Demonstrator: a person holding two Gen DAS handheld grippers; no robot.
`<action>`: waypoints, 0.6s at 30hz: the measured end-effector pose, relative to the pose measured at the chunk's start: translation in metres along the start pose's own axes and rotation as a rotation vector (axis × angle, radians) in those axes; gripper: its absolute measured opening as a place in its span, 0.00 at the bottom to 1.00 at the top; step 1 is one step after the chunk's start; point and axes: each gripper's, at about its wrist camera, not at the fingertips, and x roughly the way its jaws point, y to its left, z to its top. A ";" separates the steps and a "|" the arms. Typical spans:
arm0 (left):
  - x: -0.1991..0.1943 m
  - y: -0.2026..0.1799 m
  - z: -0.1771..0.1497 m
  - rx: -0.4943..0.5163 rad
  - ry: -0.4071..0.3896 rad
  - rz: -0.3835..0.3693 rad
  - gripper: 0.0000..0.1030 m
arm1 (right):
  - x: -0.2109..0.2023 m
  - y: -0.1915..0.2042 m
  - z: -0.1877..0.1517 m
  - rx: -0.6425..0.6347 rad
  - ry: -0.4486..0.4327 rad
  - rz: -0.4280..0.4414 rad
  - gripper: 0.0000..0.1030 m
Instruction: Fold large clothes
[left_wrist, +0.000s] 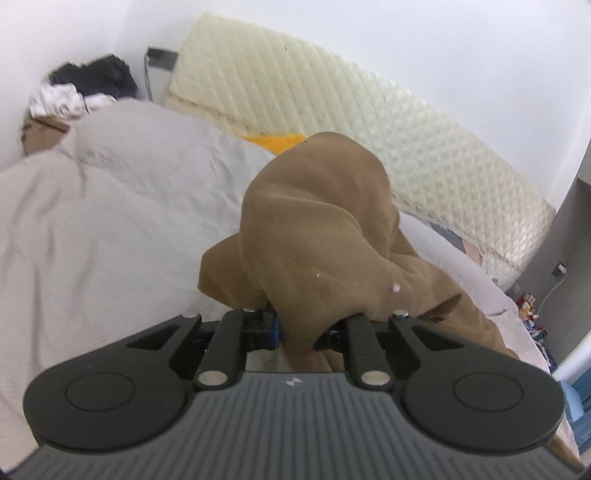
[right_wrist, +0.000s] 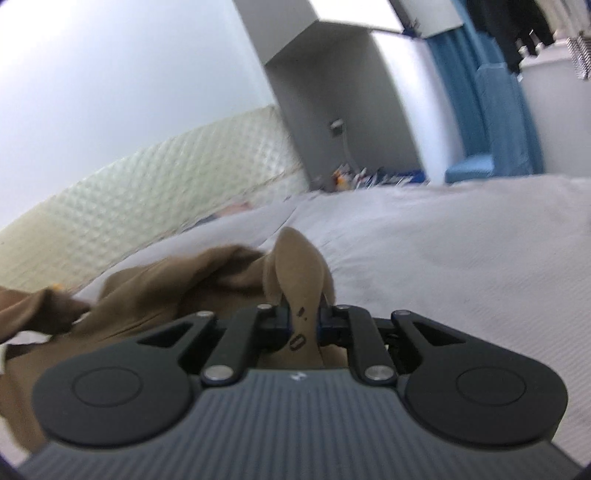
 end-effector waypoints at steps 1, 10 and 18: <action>-0.010 0.007 0.004 -0.002 -0.008 0.006 0.16 | -0.001 -0.003 0.002 0.002 -0.012 -0.010 0.12; -0.105 0.089 0.028 -0.060 -0.059 0.070 0.15 | -0.032 -0.018 0.023 -0.019 -0.202 -0.113 0.12; -0.161 0.175 0.009 -0.162 -0.014 0.139 0.15 | -0.027 -0.015 0.030 -0.035 -0.107 -0.146 0.12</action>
